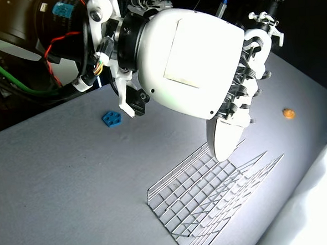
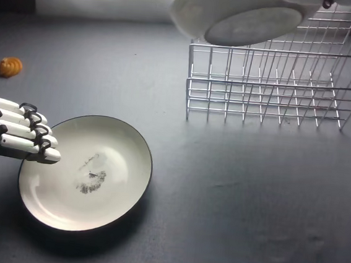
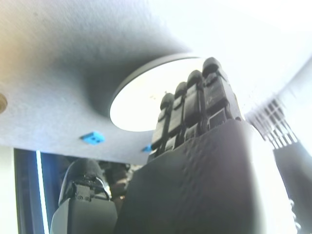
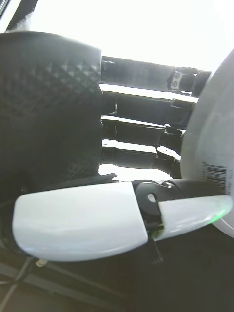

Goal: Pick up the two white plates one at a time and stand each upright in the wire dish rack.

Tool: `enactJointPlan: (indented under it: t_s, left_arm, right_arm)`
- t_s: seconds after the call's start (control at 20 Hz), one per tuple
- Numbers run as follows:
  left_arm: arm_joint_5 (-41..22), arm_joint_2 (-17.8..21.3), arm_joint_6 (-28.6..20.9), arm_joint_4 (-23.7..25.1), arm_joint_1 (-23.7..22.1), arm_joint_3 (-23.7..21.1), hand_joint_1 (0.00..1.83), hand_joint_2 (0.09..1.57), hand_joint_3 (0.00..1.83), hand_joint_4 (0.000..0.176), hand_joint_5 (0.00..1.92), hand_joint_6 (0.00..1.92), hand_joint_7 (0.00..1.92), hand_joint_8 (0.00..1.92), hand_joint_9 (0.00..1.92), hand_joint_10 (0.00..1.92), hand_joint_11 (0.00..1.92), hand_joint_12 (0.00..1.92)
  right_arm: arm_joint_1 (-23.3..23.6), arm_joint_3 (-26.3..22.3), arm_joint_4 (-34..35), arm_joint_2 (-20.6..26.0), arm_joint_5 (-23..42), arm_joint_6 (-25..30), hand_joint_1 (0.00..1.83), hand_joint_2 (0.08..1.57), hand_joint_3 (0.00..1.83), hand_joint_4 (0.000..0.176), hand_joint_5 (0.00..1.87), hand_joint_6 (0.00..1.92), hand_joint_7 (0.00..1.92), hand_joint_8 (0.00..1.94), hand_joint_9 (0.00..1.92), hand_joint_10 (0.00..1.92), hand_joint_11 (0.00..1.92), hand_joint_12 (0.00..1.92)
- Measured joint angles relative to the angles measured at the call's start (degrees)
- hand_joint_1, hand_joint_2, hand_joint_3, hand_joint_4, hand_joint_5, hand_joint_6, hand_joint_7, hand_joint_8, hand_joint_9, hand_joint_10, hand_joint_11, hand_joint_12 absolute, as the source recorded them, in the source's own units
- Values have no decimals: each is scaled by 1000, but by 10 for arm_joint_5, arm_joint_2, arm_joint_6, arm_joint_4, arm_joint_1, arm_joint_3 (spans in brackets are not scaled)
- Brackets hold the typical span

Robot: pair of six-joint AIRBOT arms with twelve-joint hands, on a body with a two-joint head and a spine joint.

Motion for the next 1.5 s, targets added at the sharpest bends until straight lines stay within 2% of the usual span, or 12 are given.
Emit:
enactJointPlan:
  t_s: [0.2,0.3,0.35,0.4,0.45,0.5,0.6,1.0,1.05,1.25,1.45,1.5]
  left_arm:
    - [2,0,0,0,0,2,0,1095,2,0,43,7,24,6,10,4,0,0]
    - [2,0,0,0,0,2,0,1101,4,0,60,12,43,12,23,8,4,2]
    - [2,0,0,0,0,2,0,1110,7,0,65,9,52,10,29,7,4,3]
    - [2,0,0,0,0,2,0,1110,7,0,65,9,52,10,29,7,4,3]
    - [1,0,0,0,0,2,0,1104,4,0,56,4,44,5,23,4,3,2]
    - [1,0,0,0,0,2,0,1104,3,0,55,3,43,5,21,3,0,1]
    - [1,-3,0,0,0,5,0,1098,0,0,54,2,43,4,21,3,0,0]
    - [0,-3,0,1,0,5,0,1103,2,0,38,4,32,7,9,3,0,0]
    - [0,-3,0,1,0,5,0,1103,2,0,30,1,26,4,12,4,0,0]
    - [0,-3,0,0,0,5,0,1105,2,0,45,5,32,5,15,4,0,0]
    - [0,-3,0,1,0,5,0,1112,5,0,56,7,38,5,16,3,0,0]
    - [0,-3,0,2,0,5,0,1114,6,0,59,8,40,6,17,3,0,0]
  right_arm:
    - [0,13,0,6,-1,-5,1193,1158,1,27,898,1153,909,1064,1157,3,721,1024]
    - [-4,21,0,6,1,-6,1199,1150,0,27,917,1125,927,1035,1164,5,725,1025]
    - [-4,25,0,6,-3,-8,1334,1125,2,0,922,1075,974,916,950,964,759,1000]
    - [-4,28,4,7,-4,-9,1334,1125,2,0,922,1075,974,916,950,964,759,1000]
    - [-4,30,9,9,-4,-8,1228,1142,0,0,927,1098,938,1009,923,656,747,1012]
    - [-4,32,9,10,-5,-9,1207,1143,1,21,926,1104,938,1021,1002,410,752,1018]
    - [-4,40,19,11,-13,-11,1206,1138,0,27,936,1092,961,985,1142,113,772,996]
    - [-4,77,65,11,-37,-12,1194,1156,2,25,913,1133,903,1068,1136,40,712,1052]
    - [-8,82,69,10,-35,-12,1202,1146,0,24,934,1103,928,1030,1153,42,730,1043]
    - [-8,90,72,2,-55,-10,1199,1147,0,30,921,1110,936,1028,1161,33,744,1012]
    - [-7,131,70,-20,-104,44,1203,1144,0,21,934,1110,933,1015,1170,23,733,1011]
    - [-7,140,68,-23,-114,49,1203,1143,0,25,929,1110,940,1011,1176,24,737,1014]
